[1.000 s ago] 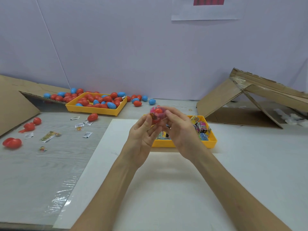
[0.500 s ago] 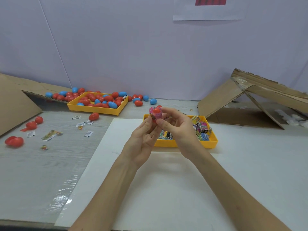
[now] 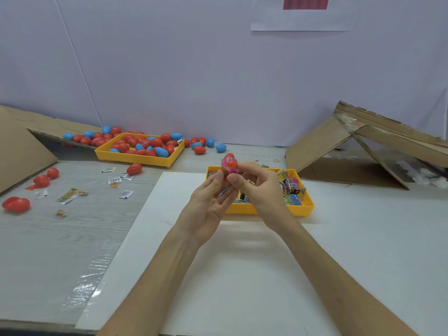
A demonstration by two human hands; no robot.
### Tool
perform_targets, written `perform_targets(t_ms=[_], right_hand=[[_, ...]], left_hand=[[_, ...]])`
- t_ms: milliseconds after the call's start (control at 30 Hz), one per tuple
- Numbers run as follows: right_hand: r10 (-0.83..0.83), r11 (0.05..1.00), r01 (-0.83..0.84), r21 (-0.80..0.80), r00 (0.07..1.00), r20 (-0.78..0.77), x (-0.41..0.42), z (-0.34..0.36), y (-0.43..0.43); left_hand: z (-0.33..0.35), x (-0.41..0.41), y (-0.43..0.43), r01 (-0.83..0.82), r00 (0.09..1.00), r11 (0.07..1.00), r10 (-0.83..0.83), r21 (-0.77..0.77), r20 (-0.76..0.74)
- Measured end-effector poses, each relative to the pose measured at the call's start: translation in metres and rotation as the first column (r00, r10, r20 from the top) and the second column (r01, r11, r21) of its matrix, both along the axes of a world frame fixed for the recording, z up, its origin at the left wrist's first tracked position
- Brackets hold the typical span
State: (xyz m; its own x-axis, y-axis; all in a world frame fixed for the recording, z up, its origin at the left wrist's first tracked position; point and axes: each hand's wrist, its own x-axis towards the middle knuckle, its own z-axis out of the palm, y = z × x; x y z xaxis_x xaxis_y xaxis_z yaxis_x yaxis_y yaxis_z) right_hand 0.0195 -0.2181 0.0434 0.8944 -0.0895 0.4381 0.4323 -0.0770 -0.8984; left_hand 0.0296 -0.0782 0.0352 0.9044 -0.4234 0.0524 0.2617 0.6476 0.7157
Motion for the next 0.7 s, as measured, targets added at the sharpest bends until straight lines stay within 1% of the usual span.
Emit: perform_targets(t_ms=[167, 267, 333, 433, 567, 633, 700], right_hand=[[-0.057, 0.997, 0.060, -0.058, 0.998, 0.040, 0.002, -0.004, -0.001], [-0.083, 0.992, 0.090, -0.087, 0.994, 0.075, 0.002, -0.006, 0.000], [-0.131, 0.983, 0.147, -0.107, 0.981, 0.145, 0.002, -0.007, 0.003], [-0.214, 0.957, 0.259, -0.134, 0.936, 0.279, 0.001, -0.009, 0.007], [-0.203, 0.920, 0.320, -0.224, 0.882, 0.425, 0.001, -0.015, 0.006], [-0.192, 0.902, 0.340, -0.267, 0.869, 0.457, 0.002, -0.018, 0.006], [-0.200, 0.898, 0.355, -0.262, 0.857, 0.474, 0.003, -0.019, 0.006]], left_hand=[[-0.002, 0.000, -0.002, 0.017, 0.998, 0.999, -0.018, -0.027, -0.056], [-0.003, 0.000, -0.002, 0.017, 0.998, 0.999, -0.020, -0.043, -0.056], [-0.002, 0.001, -0.002, 0.013, 0.998, 0.999, -0.016, -0.037, -0.062], [-0.003, 0.002, -0.002, -0.017, 0.993, 1.000, 0.016, -0.008, -0.116], [-0.003, 0.003, -0.002, -0.004, 0.986, 1.000, 0.002, -0.007, -0.168], [-0.004, 0.004, -0.001, 0.000, 0.983, 1.000, -0.001, -0.004, -0.182], [-0.004, 0.004, -0.001, 0.020, 0.986, 1.000, -0.017, 0.016, -0.167]])
